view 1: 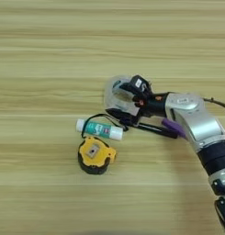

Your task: Move the objects on the table

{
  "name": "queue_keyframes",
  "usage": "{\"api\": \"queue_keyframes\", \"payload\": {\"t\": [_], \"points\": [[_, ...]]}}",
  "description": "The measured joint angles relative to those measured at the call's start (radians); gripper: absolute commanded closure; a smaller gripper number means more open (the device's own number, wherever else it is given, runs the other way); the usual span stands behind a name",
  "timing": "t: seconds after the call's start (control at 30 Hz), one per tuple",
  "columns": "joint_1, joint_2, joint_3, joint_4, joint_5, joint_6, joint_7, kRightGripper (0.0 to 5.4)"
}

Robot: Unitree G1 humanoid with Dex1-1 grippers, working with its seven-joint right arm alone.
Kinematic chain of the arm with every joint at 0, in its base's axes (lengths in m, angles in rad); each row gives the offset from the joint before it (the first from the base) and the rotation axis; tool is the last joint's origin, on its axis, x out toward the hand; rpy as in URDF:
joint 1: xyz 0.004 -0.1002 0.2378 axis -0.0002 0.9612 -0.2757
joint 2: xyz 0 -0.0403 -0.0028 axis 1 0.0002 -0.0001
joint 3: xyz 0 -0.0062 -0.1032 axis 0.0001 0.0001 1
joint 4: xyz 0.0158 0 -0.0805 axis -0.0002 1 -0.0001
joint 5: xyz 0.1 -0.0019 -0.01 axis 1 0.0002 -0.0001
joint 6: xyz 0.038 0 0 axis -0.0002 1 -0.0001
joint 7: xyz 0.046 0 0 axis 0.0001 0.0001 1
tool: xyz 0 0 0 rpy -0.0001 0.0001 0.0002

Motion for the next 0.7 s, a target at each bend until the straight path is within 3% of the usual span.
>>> {"api": "queue_keyframes", "payload": {"t": [0.7], "points": [[-0.014,-0.004,0.021,0.032,-0.015,-0.024,0.011,2.93]]}}
